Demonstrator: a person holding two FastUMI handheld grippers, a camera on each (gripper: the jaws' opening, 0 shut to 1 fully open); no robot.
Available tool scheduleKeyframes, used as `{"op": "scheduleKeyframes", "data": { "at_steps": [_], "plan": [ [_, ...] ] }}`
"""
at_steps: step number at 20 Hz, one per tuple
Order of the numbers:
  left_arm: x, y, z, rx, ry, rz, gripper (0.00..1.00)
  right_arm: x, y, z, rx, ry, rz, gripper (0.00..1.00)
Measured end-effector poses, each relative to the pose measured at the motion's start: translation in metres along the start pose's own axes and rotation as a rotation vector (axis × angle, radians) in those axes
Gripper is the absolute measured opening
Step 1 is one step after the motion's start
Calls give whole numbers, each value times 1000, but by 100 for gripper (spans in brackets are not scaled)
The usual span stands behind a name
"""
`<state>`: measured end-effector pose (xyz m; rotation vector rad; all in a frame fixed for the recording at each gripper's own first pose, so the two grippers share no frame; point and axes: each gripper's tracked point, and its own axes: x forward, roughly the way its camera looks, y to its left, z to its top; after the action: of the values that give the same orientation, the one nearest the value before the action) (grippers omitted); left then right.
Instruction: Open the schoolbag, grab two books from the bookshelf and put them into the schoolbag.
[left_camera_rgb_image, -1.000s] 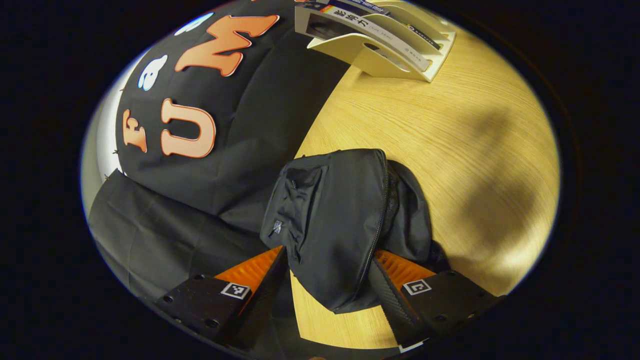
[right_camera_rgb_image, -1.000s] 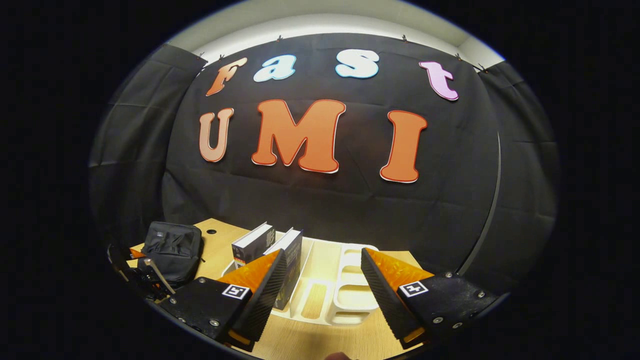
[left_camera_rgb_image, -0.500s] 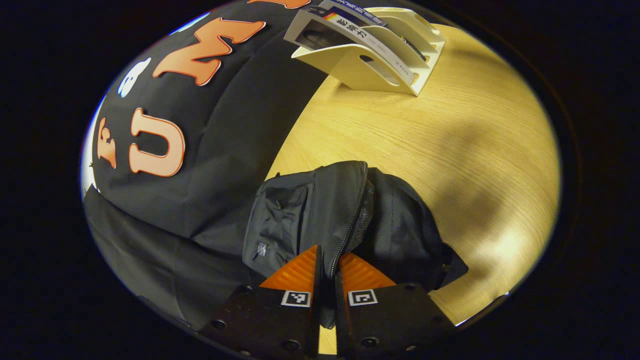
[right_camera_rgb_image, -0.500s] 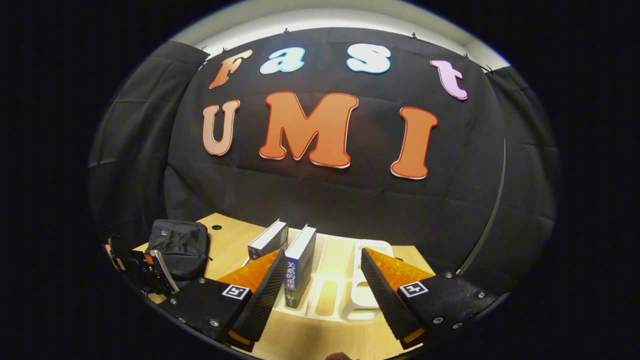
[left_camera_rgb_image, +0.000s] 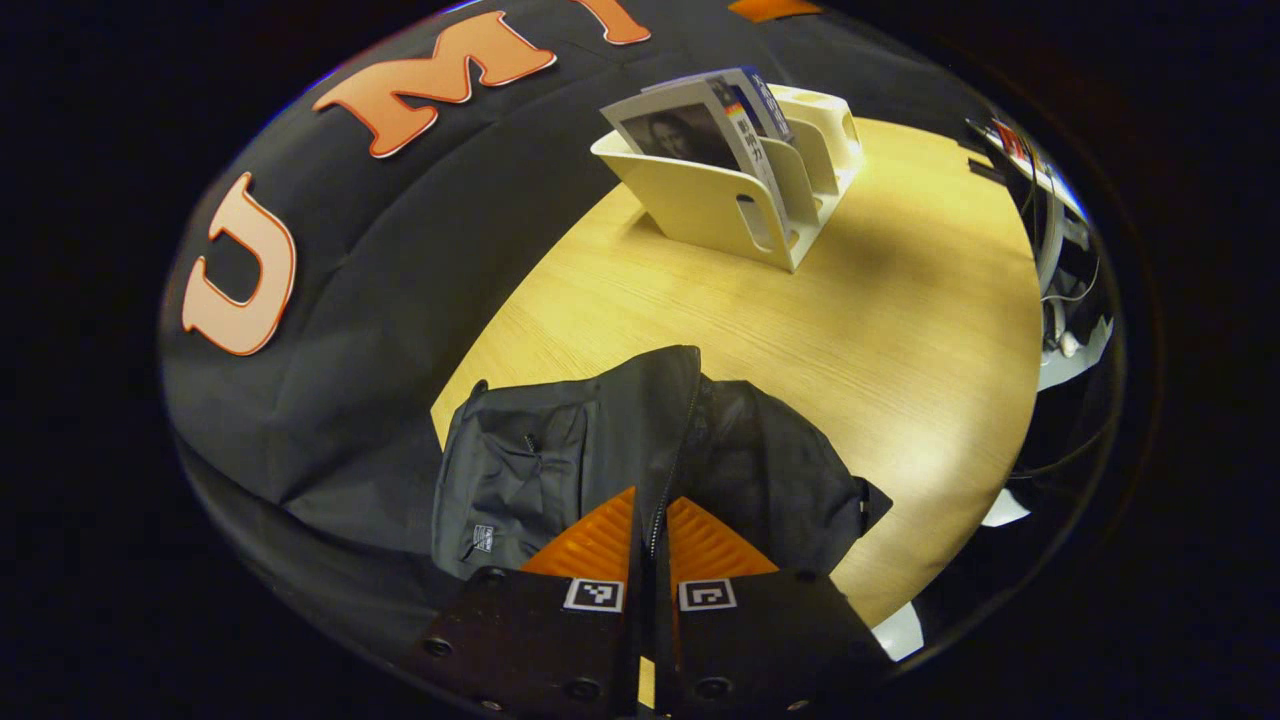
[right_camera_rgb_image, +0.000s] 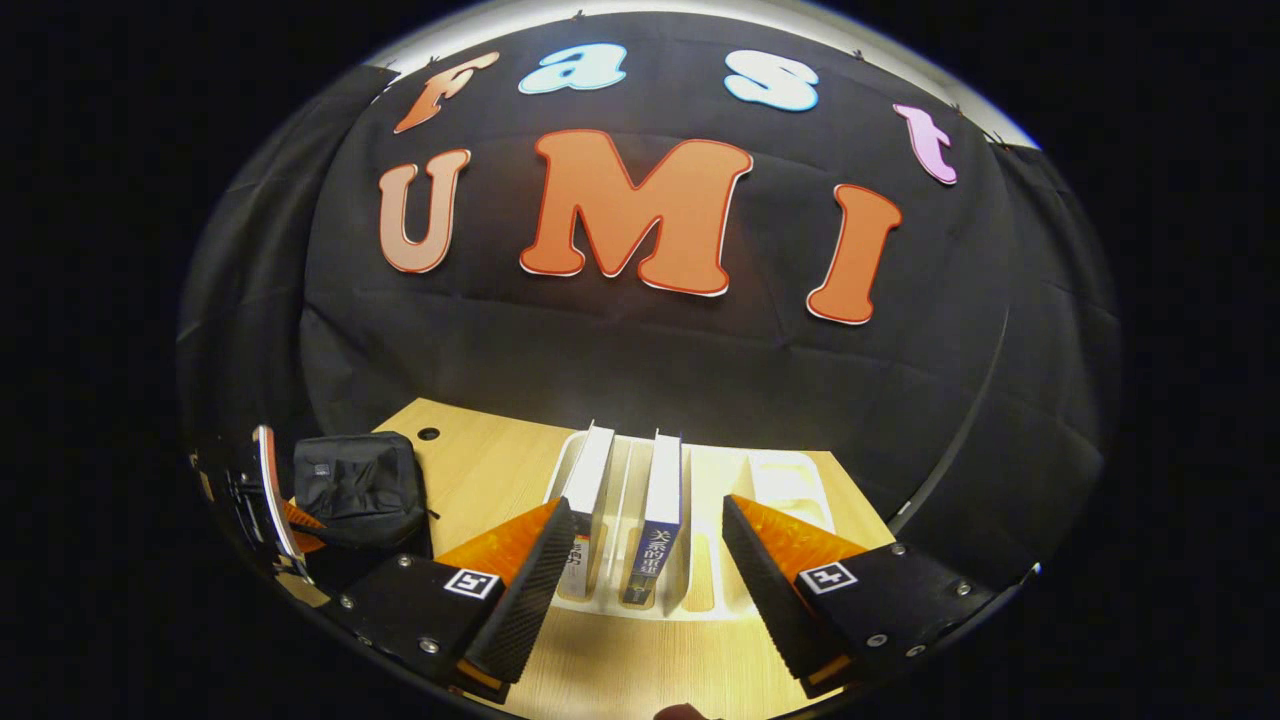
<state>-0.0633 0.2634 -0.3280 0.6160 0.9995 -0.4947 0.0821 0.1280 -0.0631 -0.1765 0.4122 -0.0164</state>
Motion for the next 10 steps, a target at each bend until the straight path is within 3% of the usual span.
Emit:
{"op": "scheduleKeyframes", "data": {
  "at_steps": [2, 4, 6, 10],
  "plan": [
    [-10, 12, 4, -23, -8, -55, 6, 4, 12, 8, -51, 40, 2, 93],
    [-14, 27, 13, -36, -40, -96, 6, 4, 42, 5, -22, 117, 125, 93],
    [-18, 35, 15, -68, -31, -156, 6, 9, 58, 4, 6, 193, 193, 94],
    [-25, 56, 23, -53, -13, -211, 6, 35, 48, 9, 29, 296, 191, 94]
  ]
}}
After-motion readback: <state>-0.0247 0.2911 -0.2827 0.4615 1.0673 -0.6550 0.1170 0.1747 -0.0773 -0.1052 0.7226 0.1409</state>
